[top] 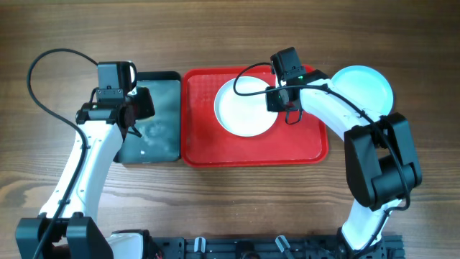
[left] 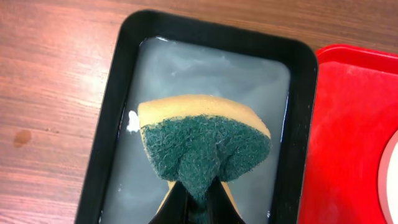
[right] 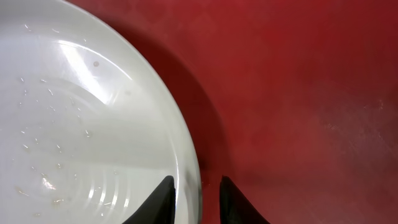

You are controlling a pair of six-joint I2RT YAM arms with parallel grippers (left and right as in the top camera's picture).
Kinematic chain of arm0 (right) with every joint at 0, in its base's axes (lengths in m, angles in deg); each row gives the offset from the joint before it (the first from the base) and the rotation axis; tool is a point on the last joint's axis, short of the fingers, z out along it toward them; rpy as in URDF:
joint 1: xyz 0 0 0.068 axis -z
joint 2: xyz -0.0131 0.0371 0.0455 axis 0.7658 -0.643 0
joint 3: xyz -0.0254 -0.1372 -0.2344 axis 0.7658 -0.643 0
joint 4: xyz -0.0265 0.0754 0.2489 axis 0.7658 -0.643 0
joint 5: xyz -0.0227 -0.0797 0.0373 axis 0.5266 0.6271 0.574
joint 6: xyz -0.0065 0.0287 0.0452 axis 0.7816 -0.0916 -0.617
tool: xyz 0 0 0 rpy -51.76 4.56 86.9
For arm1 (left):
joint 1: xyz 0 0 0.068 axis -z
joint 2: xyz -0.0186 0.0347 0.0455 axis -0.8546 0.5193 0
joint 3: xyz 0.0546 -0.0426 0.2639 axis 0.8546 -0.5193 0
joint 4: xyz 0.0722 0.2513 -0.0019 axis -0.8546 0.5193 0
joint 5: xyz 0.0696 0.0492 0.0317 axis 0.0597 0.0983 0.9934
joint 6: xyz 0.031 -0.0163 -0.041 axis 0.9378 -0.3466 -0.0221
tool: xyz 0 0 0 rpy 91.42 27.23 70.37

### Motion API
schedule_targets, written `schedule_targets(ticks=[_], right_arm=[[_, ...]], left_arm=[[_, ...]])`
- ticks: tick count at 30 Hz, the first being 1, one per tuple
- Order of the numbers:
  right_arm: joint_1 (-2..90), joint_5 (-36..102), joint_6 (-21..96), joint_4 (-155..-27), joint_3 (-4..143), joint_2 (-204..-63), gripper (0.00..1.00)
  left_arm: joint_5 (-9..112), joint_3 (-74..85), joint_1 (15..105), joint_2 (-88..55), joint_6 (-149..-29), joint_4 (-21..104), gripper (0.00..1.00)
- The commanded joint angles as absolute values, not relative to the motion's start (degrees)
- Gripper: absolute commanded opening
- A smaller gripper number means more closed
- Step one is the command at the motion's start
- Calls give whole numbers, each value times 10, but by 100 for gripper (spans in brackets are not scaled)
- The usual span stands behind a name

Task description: Clean dirty plates on tray and stack at the side

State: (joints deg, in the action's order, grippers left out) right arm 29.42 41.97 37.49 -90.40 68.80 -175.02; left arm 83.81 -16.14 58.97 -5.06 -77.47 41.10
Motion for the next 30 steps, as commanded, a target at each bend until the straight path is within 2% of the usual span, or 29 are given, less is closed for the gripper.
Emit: schedule_targets(ticks=[1, 4, 6, 30], right_arm=[[297, 411, 376, -903, 692, -1745, 23], [297, 411, 376, -903, 692, -1745, 15], [297, 411, 376, -904, 692, -1745, 4], [297, 409, 376, -903, 692, -1745, 4]], left_arm=[[846, -156, 588, -54, -804, 427, 4], [846, -161, 588, -54, -804, 430, 4], [846, -161, 588, -54, -804, 432, 4], [846, -161, 588, -54, -804, 431, 4]])
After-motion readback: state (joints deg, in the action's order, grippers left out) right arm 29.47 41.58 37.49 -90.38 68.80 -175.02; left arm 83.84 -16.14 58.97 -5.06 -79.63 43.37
